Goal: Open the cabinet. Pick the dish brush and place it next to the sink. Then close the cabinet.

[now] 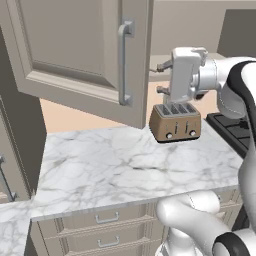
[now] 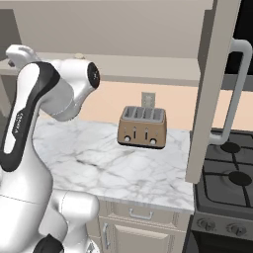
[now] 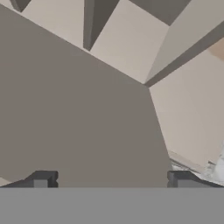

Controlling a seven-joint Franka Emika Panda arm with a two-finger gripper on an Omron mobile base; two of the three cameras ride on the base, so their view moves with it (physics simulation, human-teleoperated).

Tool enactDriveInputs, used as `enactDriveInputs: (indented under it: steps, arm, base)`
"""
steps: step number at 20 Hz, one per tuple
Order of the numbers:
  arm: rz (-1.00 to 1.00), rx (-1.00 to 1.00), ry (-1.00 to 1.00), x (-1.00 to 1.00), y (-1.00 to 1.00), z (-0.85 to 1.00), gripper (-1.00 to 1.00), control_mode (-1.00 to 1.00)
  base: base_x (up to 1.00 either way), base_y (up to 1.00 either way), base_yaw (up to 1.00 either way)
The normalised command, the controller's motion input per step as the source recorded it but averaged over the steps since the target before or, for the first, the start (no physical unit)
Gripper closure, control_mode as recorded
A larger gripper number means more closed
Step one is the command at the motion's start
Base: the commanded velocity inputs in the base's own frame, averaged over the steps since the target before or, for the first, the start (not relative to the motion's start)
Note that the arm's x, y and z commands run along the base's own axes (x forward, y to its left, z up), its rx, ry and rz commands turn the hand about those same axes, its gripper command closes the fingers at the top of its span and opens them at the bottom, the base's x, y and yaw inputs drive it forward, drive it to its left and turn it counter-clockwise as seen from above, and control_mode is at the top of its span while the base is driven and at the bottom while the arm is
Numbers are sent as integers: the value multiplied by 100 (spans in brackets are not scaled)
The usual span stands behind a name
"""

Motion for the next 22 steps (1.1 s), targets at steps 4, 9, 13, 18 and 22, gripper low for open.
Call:
enactDriveInputs:
  steps: [4,9,13,18,22]
  arm:
    - [9,0,4,29,24,-6,-100,-100]
    - [10,0,1,21,22,-3,-100,-100]
    - [10,0,0,22,31,-2,-100,-100]
    - [11,0,0,12,39,-1,-100,-100]
    - [14,0,0,0,43,0,-100,-100]
  base:
    - [0,0,0]
    - [0,0,0]
    - [0,0,0]
    - [0,0,0]
    - [0,0,0]
